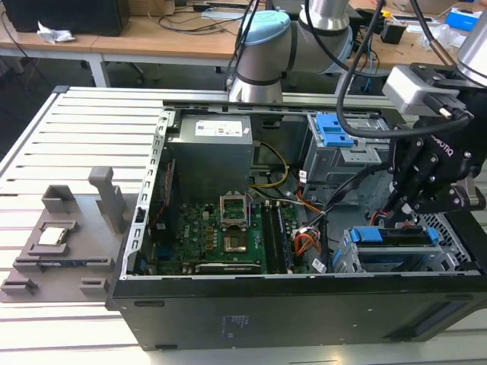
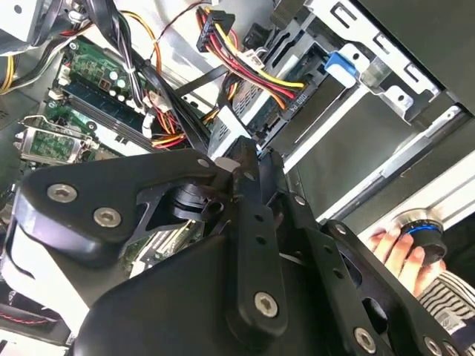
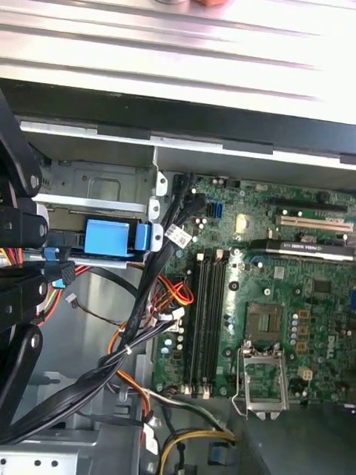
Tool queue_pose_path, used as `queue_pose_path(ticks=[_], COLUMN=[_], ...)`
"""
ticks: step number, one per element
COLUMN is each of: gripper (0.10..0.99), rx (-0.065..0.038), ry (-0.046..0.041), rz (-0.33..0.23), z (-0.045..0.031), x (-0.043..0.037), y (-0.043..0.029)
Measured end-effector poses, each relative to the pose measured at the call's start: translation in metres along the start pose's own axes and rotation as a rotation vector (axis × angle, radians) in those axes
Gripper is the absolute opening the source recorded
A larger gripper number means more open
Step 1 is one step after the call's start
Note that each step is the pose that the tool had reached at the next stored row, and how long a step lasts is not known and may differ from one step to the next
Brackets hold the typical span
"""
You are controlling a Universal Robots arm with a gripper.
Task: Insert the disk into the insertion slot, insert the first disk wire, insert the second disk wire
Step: 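Insert the second disk wire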
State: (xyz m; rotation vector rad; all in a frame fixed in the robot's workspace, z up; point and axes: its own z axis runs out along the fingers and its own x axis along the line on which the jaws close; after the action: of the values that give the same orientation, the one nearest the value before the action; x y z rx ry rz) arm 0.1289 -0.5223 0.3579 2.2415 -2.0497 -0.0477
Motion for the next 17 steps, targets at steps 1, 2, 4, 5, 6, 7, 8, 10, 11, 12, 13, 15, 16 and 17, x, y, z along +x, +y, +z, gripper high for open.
queue_pose_path(ticks=[1, 2, 4, 5, 6, 7, 8, 10, 11, 12, 13, 15, 16, 17], gripper=[0.224, 0.224, 0.235, 0.294, 0.361, 0.361, 0.361, 0.361, 0.361, 0.361, 0.361, 0.361, 0.361, 0.361], rx=[0.0, 0.0, 0.0, 0.0, 0.0, 0.0, -0.002, -0.003, -0.004, -0.004, -0.004, -0.006, -0.006, -0.006], ry=[0.0003, 0.0004, 0.0005, 0.0006, 0.0004, 0.0033, 0.0216, 0.0325, 0.0392, 0.0448, 0.0491, 0.0616, 0.0675, 0.0709], rz=[0.0, 0.0, 0.0, 0.0, 0.0, 0.0, 0.002, 0.002, 0.003, 0.004, 0.004, 0.005, 0.006, 0.006], z=[0.0, -0.0001, -0.0001, 0.0, 0.0, 0.0004, 0.0024, 0.006, 0.0083, 0.0089, 0.0093, 0.011, 0.0123, 0.0134], x=[0.0, 0.0, 0.0, 0.0, -0.0001, -0.001, -0.0047, -0.0112, -0.0121, -0.0121, -0.0122, -0.0123, -0.0123, -0.0124], y=[0.0, 0.0, 0.0, 0.0, 0.0, -0.0001, -0.0006, -0.0016, -0.0019, -0.0019, -0.002, -0.0021, -0.0023, -0.0024])
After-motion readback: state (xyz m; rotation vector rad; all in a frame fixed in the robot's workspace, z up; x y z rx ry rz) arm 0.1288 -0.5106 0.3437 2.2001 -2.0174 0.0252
